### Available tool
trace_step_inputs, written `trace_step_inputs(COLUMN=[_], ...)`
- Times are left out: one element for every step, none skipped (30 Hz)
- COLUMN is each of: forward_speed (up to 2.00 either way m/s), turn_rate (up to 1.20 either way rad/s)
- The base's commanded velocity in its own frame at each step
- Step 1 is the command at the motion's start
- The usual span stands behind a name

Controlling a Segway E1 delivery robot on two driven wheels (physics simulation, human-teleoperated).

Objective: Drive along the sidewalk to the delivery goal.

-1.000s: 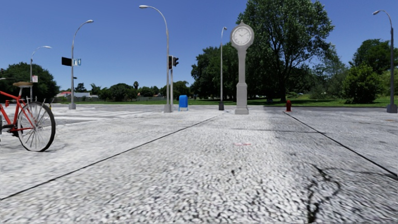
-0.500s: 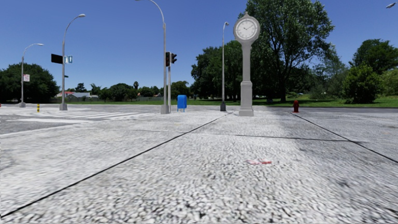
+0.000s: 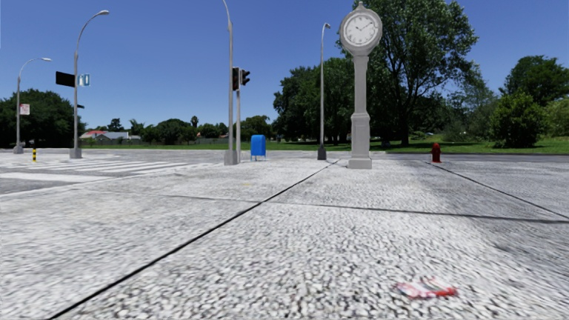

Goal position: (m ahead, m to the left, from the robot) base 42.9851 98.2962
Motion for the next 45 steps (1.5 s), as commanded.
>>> trace_step_inputs(forward_speed=[2.0, 2.0, 2.0, 2.0, 2.0, 2.0, 2.0, 2.0, 2.0, 2.0, 2.0, 2.0, 2.0, 2.0, 2.0, 2.0, 2.0, 2.0, 2.0, 2.0, 2.0, 2.0, 2.0, 2.0, 2.0, 2.0, 2.0, 2.0, 2.0, 2.0, 2.0, 2.0, 2.0, 2.0, 2.0, 2.0, 2.0, 2.0, 2.0, 2.0, 2.0, 2.0, 2.0, 2.0, 2.0], turn_rate=[0.0, 0.0, 0.0, 0.0, 0.0, 0.0, 0.0, 0.0, 0.0, 0.0, 0.0, 0.0, 0.0, 0.0, 0.0, 0.0, 0.0, 0.0, 0.0, 0.0, 0.0, 0.0, 0.0, 0.0, 0.0, 0.0, 0.0, 0.0, 0.0, 0.0, 0.0, 0.0, 0.0, 0.0, 0.0, 0.0, 0.0, 0.0, 0.0, 0.0, 0.0, 0.0, 0.0, 0.0, 0.0])
